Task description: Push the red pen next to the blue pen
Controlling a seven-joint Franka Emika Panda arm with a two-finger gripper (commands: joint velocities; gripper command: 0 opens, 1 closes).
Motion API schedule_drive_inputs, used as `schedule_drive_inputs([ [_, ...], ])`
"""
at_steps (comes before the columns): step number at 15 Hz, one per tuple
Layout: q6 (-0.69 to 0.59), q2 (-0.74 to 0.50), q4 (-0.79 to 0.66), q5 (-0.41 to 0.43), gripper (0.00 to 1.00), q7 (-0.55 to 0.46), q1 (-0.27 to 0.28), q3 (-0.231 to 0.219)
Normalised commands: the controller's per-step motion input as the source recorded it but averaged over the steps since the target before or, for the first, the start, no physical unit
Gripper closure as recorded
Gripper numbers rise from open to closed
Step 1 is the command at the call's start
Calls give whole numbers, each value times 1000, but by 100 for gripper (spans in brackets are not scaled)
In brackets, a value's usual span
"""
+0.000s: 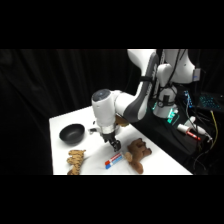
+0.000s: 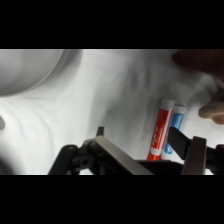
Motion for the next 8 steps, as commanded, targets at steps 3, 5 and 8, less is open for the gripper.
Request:
schedule_drive_inputs([
  [3, -306, -465, -180, 15, 0, -141, -93, 88],
  [5, -295, -392, -127, 118, 0, -257, -151, 124],
  [8, -323, -309, -59, 145, 0, -267, -147, 107],
])
